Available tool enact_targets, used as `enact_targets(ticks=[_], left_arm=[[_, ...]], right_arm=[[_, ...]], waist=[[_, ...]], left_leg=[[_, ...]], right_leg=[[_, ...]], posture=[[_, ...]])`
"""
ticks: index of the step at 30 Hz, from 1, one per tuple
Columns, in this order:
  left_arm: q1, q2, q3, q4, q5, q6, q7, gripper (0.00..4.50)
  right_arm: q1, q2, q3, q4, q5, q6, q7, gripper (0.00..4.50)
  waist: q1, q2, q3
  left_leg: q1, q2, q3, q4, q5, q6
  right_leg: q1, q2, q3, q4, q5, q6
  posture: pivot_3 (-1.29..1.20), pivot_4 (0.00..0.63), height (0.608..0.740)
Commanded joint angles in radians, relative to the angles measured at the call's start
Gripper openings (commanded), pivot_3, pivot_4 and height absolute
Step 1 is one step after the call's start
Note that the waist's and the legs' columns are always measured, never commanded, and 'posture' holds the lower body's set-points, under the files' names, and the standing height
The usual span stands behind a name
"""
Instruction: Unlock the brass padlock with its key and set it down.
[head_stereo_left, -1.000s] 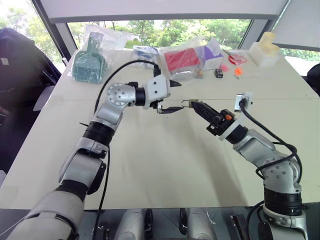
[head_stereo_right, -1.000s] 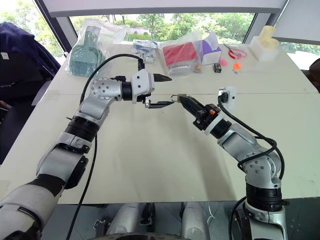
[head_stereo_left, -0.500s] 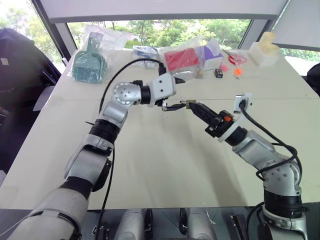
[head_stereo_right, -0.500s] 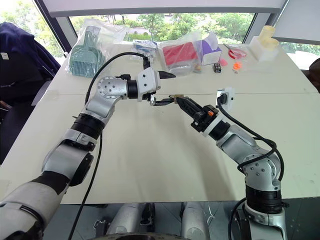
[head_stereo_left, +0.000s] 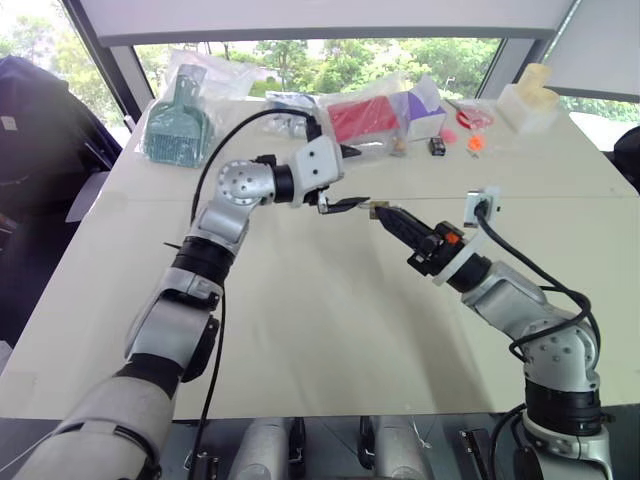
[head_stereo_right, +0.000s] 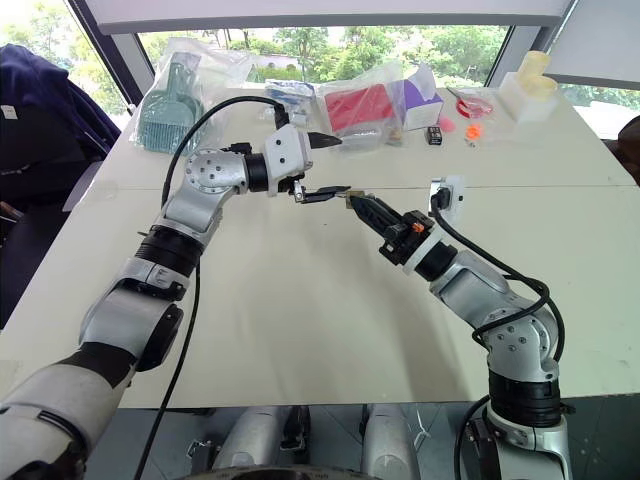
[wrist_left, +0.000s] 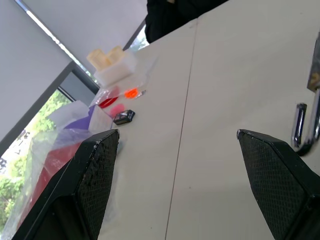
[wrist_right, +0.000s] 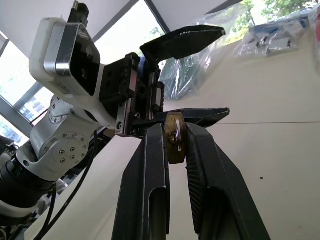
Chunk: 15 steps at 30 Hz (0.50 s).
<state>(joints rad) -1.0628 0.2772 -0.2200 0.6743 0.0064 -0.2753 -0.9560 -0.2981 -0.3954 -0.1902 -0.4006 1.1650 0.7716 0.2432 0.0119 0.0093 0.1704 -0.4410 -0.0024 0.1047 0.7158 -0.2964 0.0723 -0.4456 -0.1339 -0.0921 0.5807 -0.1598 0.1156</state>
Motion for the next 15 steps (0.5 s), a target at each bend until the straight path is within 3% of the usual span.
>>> enact_targets(ticks=[1, 9, 12, 15], left_arm=[[-0.029, 0.0, 0.016, -0.006, 0.003, -0.013, 0.019, 3.9], [-0.064, 0.04, -0.013, 0.115, 0.147, -0.064, 0.148, 3.9], [-0.061, 0.032, 0.023, 0.09, 0.088, 0.001, 0.097, 3.9], [0.01, 0.029, 0.066, -0.127, -0.127, 0.211, -0.113, 3.9]], right_arm=[[-0.015, 0.005, -0.008, -0.031, 0.019, -0.005, 0.008, 0.16], [-0.011, 0.007, -0.014, -0.034, 0.014, -0.01, 0.0, 0.16], [-0.011, 0.007, -0.015, -0.033, 0.01, -0.011, 0.001, 0.16], [-0.012, 0.007, -0.016, -0.029, 0.005, -0.014, 0.003, 0.16]], waist=[[0.0, 0.0, 0.0], [0.0, 0.0, 0.0], [0.002, 0.0, 0.0], [-0.002, 0.0, 0.0]], left_leg=[[0.0, 0.0, 0.0, 0.0, 0.0, 0.0], [0.0, 0.0, 0.0, 0.0, 0.0, 0.0], [0.0, 0.0, 0.0, 0.0, 0.0, 0.0], [-0.001, 0.0, 0.0, 0.0, 0.0, 0.0]], right_leg=[[0.0, 0.0, 0.0, 0.0, 0.0, 0.0], [0.0, 0.0, 0.0, 0.0, 0.0, 0.0], [0.0, 0.0, 0.0, 0.0, 0.0, 0.0], [0.0, 0.0, 0.0, 0.0, 0.0, 0.0]], posture=[[0.0, 0.15, 0.735], [0.0, 0.15, 0.735], [0.0, 0.15, 0.735], [0.0, 0.15, 0.735]])
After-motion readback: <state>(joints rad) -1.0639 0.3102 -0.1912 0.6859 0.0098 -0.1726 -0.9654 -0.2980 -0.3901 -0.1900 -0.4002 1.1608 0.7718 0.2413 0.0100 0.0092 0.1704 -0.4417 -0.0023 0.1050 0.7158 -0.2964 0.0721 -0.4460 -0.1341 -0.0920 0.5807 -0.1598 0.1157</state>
